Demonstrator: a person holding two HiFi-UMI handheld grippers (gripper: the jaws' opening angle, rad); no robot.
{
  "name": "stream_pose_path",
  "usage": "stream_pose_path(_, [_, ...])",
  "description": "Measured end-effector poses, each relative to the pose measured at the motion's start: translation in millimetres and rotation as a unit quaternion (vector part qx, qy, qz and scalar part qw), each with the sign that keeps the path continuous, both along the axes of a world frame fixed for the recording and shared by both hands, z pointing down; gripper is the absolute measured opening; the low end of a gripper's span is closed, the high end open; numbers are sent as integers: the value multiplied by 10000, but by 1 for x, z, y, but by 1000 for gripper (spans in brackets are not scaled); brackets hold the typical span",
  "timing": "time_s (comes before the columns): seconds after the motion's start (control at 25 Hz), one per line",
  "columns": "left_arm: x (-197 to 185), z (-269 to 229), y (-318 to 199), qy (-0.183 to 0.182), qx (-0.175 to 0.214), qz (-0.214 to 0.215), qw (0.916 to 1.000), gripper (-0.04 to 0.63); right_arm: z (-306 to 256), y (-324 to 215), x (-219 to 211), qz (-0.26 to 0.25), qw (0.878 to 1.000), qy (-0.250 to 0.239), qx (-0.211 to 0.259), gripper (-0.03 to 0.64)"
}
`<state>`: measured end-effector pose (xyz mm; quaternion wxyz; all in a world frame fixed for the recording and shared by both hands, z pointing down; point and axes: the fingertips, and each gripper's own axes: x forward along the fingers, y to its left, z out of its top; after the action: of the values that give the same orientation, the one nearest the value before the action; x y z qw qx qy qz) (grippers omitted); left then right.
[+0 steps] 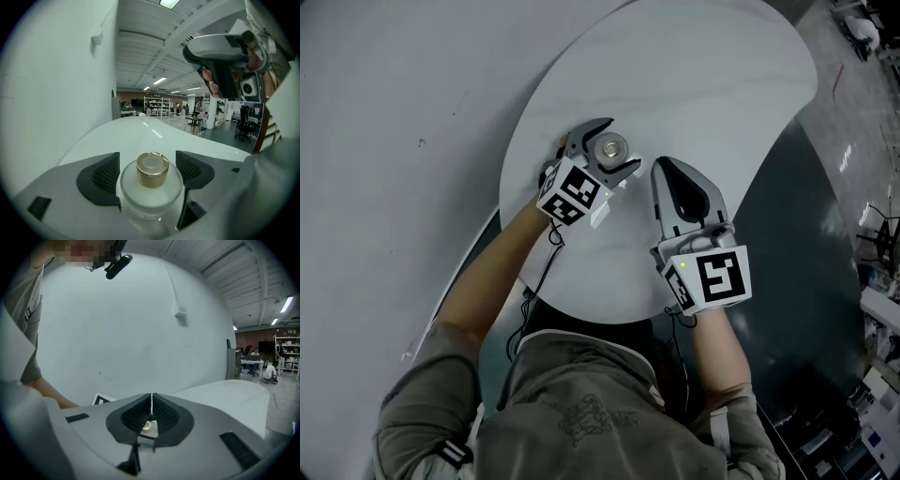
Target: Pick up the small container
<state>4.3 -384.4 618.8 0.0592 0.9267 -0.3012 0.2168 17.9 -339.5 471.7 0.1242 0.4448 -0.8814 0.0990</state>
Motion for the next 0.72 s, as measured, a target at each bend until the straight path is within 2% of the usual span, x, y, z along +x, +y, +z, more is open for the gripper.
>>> stream_pose_path(0.16, [11,6,0,84,-100,111,9999,348,18,-1,4,-97,9999,3,-108,31])
stream_pose_path(0.36, [19,13,-3,166,115,211,9996,347,46,-7,3,-290,9993,-33,-254,32])
stream_pose_path(0.64, [25,1,3,274,206,786,9963,347,60,-16,-12,-707,9968,130,-350,40])
stream_pose_path(0.68, [24,0,4,283,212,836,9959,345,63,-17,-15,-750,9962,192,-391,50])
stream_pose_path(0.72, [23,0,4,281,207,896,9954,345,68,-18,-20,-799,9955,251,-450,109])
